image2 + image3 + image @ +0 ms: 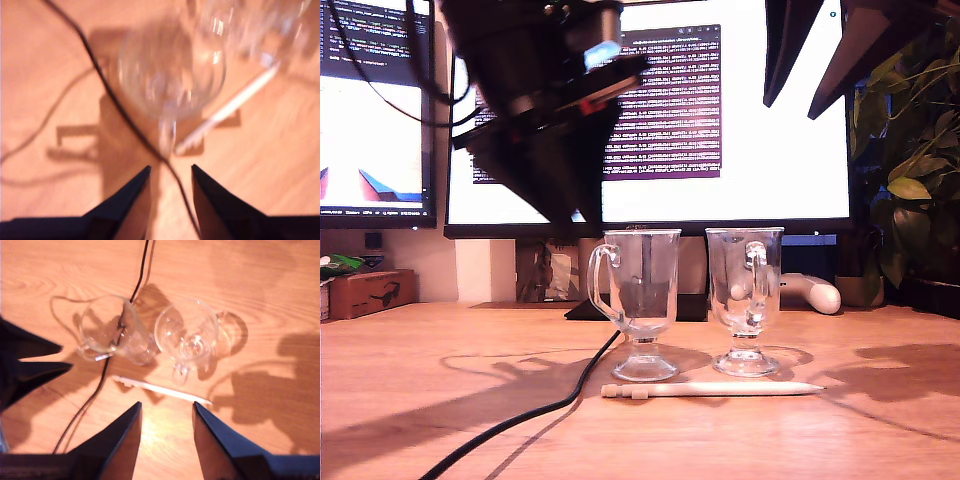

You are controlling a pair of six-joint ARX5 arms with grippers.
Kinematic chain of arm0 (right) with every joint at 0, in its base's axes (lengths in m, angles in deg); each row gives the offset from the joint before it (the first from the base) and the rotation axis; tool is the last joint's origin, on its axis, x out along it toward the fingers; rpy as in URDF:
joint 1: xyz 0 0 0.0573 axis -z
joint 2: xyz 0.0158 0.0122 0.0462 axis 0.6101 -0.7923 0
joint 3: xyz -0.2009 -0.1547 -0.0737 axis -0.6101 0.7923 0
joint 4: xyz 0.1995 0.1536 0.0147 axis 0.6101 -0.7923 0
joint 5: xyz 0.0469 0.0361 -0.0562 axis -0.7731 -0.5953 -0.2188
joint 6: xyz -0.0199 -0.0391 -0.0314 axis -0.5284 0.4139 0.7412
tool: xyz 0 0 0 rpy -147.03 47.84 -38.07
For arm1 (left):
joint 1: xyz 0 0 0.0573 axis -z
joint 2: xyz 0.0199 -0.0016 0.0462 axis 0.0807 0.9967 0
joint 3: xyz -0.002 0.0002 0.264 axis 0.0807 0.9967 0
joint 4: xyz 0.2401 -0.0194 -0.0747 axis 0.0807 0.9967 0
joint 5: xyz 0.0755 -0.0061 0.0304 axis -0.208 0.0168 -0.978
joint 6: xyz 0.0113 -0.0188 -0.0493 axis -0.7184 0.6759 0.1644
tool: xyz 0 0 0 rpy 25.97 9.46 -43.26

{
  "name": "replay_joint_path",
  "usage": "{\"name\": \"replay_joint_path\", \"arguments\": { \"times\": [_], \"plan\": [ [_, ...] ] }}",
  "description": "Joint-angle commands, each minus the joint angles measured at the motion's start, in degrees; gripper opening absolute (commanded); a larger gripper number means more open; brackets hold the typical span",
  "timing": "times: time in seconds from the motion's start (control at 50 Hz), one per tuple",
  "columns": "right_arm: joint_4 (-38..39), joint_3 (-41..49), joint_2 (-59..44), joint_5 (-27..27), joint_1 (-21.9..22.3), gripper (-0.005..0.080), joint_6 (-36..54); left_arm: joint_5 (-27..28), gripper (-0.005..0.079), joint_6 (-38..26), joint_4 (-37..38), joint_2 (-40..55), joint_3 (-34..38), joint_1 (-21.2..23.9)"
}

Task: Pick the small glass cups in front of you with each of your hands, and place them behind the white pen

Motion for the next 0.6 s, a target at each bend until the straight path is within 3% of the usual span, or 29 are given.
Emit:
{"name": "replay_joint_path", "arguments": {
  "times": [0.0, 0.06, 0.12, 0.16, 0.28, 0.46, 0.58],
  "plan": [
    [-1.38, -0.2, 0.46, 1.11, -0.11, 0.0222, 1.55, -0.55, 0.0219, -0.26, 0.57, -1.73, -0.52, -0.39],
    [-2.54, -0.17, 0.46, 3.37, -0.04, 0.0129, 1.49, -1.4, 0.0186, -0.28, 1.03, -2.89, -0.52, -0.92],
    [-3.08, -0.17, 0.7, 5.99, 0.15, -0.0021, 1.42, -2.16, 0.0063, -0.83, 1.62, -4.22, -0.52, -1.6],
    [-3.45, -0.17, 0.79, 8.0, 0.22, -0.0006, 1.42, -2.91, -0.0021, -1.09, 1.92, -5.09, -0.5, -2.08],
    [-4.46, -0.04, 1.18, 13.73, 1.14, -0.0013, 0.98, -4.92, -0.0019, -2.93, 1.92, -7.32, -0.5, -4.28],
    [-2.89, 1.84, 3.45, 13.94, 6.8, -0.0013, 1.11, -4.52, -0.0019, -4.2, 0.57, -9.49, 0.66, -9.86],
    [0.48, 5.55, 6.21, 13.29, 10.84, -0.0013, 1.99, -1.97, -0.0019, -5.14, -4.26, -12.57, 4.46, -13.84]
  ]
}}
